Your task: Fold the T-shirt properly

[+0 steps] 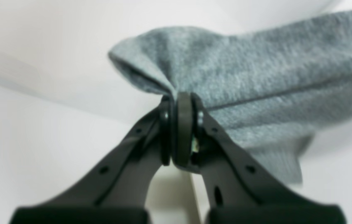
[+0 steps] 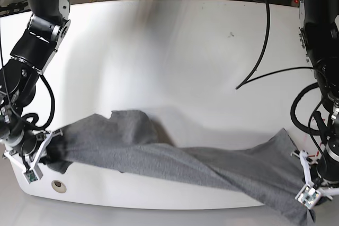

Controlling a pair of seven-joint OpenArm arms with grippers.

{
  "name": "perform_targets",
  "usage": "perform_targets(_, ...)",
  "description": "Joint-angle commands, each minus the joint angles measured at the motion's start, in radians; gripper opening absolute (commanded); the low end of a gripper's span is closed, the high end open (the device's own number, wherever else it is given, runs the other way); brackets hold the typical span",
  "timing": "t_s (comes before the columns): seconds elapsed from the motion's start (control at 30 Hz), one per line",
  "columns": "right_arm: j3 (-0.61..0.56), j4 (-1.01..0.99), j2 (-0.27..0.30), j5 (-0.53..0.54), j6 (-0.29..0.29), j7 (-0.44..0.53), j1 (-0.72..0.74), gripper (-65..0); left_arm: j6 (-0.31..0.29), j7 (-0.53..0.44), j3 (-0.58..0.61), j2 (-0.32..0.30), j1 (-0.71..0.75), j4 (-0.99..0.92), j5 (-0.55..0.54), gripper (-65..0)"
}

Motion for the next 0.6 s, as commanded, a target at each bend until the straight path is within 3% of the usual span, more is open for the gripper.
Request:
perform_targets(0.0,0.027,0.044,0.011,0.004,-0.001,0.020,-0.028,-65.0,0.006,0.030,-0.008,-0.007,0.022,0.013,0.010,-65.0)
perform_targets(0.23,0.110,0.122,-0.019,0.007,-0.001,0.019,-0.249,-65.0,0.006,0.073,-0.144,0.051,0.258,0.014,0.011,-65.0)
perform_targets(0.43,0.182,0.133,-0.024,0.111,-0.001,0.019,-0.410,-65.0,0.006,0.073,-0.224,0.079,0.495,0.014,0.014,-65.0)
perform_targets(0.57,0.226,0.134,-0.056,0.131,-0.001,0.017,-0.497,-65.0,0.006,0.073,-0.258,0.103,0.633,0.013,0.016,-65.0)
